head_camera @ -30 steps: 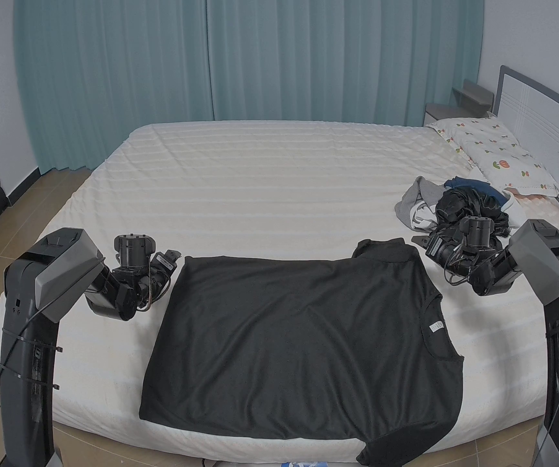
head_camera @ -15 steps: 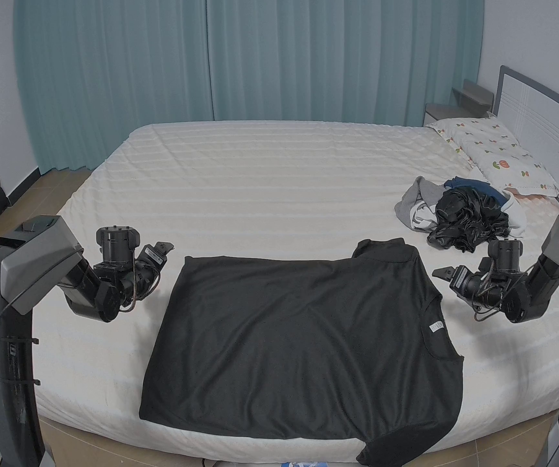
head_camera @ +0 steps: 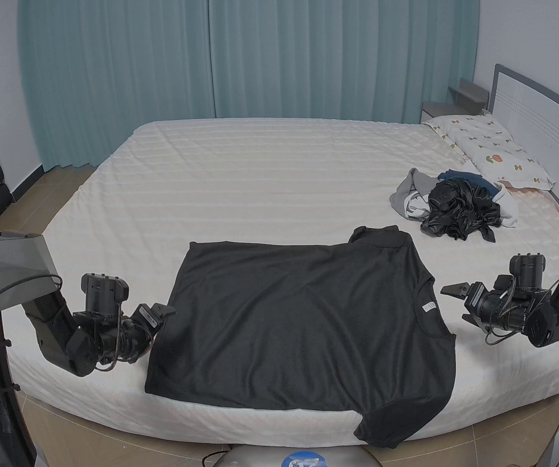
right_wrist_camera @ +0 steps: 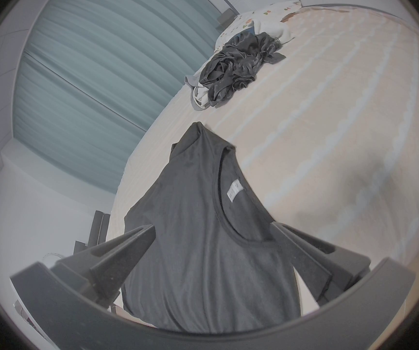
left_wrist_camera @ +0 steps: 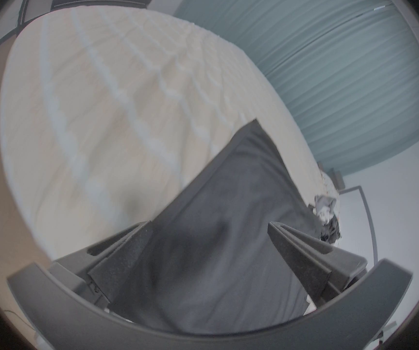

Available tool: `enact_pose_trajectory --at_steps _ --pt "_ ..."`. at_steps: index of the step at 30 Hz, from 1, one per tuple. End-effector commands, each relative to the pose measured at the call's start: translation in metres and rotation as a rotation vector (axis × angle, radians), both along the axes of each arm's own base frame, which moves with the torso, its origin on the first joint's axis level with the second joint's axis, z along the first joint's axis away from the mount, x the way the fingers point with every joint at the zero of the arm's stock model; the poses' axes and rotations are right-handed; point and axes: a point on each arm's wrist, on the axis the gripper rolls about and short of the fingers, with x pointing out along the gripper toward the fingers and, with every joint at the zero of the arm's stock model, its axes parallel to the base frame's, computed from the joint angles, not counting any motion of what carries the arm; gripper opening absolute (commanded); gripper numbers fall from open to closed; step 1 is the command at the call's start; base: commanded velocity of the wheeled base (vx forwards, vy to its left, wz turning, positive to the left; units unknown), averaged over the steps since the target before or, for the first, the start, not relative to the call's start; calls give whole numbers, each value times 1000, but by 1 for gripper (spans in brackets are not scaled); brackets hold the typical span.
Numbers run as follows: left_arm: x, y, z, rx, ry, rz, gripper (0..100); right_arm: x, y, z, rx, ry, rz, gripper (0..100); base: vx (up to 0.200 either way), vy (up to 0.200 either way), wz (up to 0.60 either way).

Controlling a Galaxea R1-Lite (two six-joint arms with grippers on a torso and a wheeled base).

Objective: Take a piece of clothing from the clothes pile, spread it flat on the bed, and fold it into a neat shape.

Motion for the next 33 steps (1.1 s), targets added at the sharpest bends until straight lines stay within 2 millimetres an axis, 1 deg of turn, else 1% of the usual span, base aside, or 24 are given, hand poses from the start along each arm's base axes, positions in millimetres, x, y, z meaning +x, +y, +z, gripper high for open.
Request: enact_pose_trajectory --at_steps 1,8,9,16,20,23,27,33 --pt "-25 -12 -4 19 56 -62 100 -11 1 -8 12 26 5 100 0 0 0" --pt "-38 -12 -10 97 85 -132 100 -16 2 -11 11 26 9 100 0 0 0" --pt "-39 -12 -13 108 95 -133 100 -17 2 -12 11 29 9 100 0 0 0" --pt "-39 -11 -18 147 113 -107 100 -17 2 -13 12 33 11 100 0 0 0" --pt "-41 -11 -19 164 118 -122 100 -18 2 -12 11 27 8 100 0 0 0" --pt "-46 -11 -21 188 132 -132 100 -19 2 -14 3 37 11 100 0 0 0" --pt "-45 -10 -24 222 138 -118 100 -19 2 -16 3 44 15 100 0 0 0" --pt "-45 -11 -25 222 137 -118 100 -20 2 -16 3 46 15 100 0 0 0"
